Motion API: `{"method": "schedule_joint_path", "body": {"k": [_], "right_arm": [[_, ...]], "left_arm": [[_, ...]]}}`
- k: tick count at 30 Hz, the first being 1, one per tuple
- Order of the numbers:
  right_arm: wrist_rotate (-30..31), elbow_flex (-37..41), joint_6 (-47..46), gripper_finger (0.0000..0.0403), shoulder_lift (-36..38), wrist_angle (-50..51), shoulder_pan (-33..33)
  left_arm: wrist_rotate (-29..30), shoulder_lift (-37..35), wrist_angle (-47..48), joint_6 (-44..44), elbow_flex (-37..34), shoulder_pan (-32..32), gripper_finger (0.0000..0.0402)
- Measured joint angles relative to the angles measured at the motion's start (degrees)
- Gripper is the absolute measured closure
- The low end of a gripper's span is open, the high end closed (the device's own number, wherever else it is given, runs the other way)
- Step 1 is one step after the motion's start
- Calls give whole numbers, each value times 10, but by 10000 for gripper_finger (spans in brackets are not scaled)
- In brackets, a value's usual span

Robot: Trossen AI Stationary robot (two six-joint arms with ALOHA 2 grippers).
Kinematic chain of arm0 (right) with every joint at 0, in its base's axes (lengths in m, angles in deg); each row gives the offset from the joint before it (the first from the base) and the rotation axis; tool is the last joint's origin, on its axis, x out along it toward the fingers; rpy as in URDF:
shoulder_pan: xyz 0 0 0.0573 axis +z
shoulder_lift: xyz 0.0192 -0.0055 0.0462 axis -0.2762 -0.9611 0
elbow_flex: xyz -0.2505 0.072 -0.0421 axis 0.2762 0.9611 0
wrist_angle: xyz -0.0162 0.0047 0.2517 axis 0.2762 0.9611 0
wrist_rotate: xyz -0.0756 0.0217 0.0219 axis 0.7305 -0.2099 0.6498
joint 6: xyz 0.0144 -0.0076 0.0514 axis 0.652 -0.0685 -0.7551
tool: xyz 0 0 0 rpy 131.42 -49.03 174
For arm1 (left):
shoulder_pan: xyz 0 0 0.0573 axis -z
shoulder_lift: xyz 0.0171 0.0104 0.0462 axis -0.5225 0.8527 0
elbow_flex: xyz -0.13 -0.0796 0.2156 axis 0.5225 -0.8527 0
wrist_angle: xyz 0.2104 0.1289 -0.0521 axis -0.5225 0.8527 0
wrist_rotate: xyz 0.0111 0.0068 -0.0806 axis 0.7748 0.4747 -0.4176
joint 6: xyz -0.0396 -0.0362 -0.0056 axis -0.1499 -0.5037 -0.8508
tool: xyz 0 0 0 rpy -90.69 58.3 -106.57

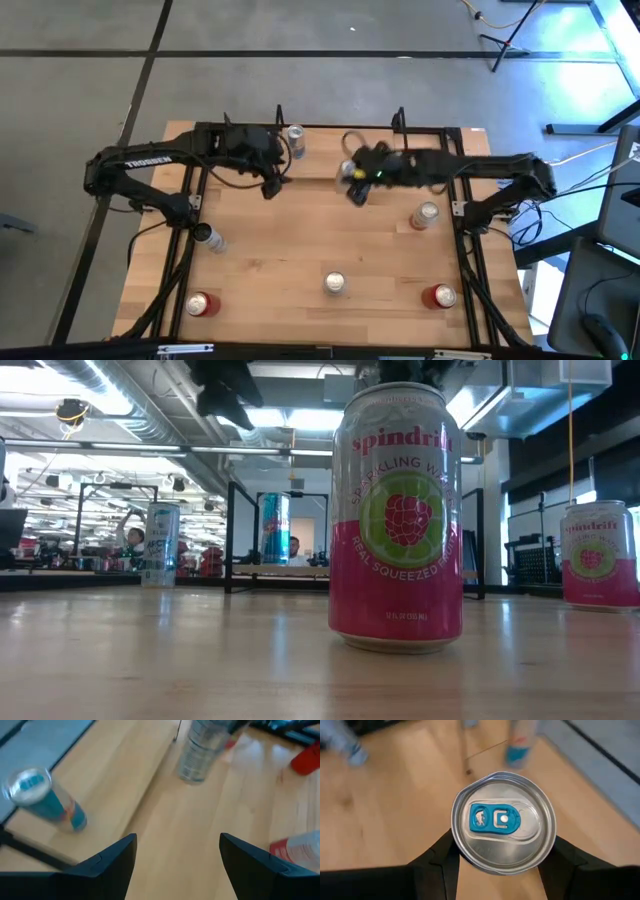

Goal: Place canned beverage on shelf
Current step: Put the blue soda can on the shelf aligned with the other blue soda can

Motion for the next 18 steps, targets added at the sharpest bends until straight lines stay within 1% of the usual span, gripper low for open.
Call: {"method": "schedule_joint_path", "body": {"k": [5,8,13,18], "right_arm": [[1,1,-1,217,-68,-28,25],[5,1,-28,217,-102,-49,24],[6,1,-70,217,-149,-77,24],[4,1,-73,217,-189,-91,25]], "left_arm": [[43,3,18,-32,0,51,132],[71,4,19,-47,0,69,132],[89,4,21,-82,0,86,132],[100,4,21,-92,0,98,132]]}}
